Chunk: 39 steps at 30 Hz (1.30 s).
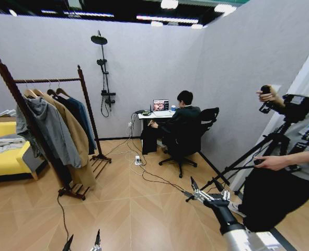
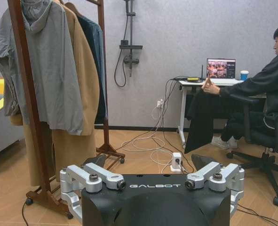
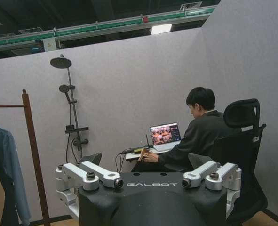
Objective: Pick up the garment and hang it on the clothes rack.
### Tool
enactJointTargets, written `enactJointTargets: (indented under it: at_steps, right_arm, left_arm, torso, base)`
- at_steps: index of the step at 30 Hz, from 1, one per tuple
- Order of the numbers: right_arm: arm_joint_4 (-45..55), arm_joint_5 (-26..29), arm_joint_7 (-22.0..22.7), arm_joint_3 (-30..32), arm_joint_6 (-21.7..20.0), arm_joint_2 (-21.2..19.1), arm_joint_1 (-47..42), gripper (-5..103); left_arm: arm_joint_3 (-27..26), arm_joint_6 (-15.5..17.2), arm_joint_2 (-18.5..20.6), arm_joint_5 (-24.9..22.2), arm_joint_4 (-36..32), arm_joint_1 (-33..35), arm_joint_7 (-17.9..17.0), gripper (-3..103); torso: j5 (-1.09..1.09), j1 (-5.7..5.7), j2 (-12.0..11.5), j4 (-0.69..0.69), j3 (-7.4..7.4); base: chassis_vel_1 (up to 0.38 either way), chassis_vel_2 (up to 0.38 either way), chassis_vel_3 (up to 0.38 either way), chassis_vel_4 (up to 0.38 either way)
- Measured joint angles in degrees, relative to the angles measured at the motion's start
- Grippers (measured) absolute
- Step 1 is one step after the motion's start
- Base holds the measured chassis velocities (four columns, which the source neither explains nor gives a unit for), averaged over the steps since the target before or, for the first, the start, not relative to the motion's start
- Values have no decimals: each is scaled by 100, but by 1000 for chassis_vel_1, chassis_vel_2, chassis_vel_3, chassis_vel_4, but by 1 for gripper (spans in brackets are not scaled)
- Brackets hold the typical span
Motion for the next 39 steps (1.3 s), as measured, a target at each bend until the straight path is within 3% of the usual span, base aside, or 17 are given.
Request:
enactJointTargets:
  at_steps: [18,30,34,37,39]
  right_arm:
    - [-4,-39,88,1,119,-25,108,100]
    - [-6,-63,58,-34,133,-7,149,100]
    - [-5,-63,16,-49,173,1,147,100]
    - [-6,-56,-4,-46,184,-8,152,100]
    - [-5,-52,-9,-39,192,-11,158,100]
  left_arm:
    - [0,0,0,0,0,0,0,100]
    - [-1,1,0,0,0,1,-1,100]
    - [-1,1,1,0,0,0,-1,100]
    - [1,1,0,0,0,0,0,100]
    - [-2,2,1,0,0,0,-1,100]
  torso:
    - [0,0,0,0,0]
    - [5,1,0,1,1]
    - [-5,0,1,-4,-1]
    - [4,1,-1,1,0]
    - [-8,2,0,-4,-1]
  base:
    - [-76,69,72,-75]
    - [-271,268,285,-272]
    - [-356,318,361,-329]
    - [-358,373,338,-381]
    - [-369,349,407,-354]
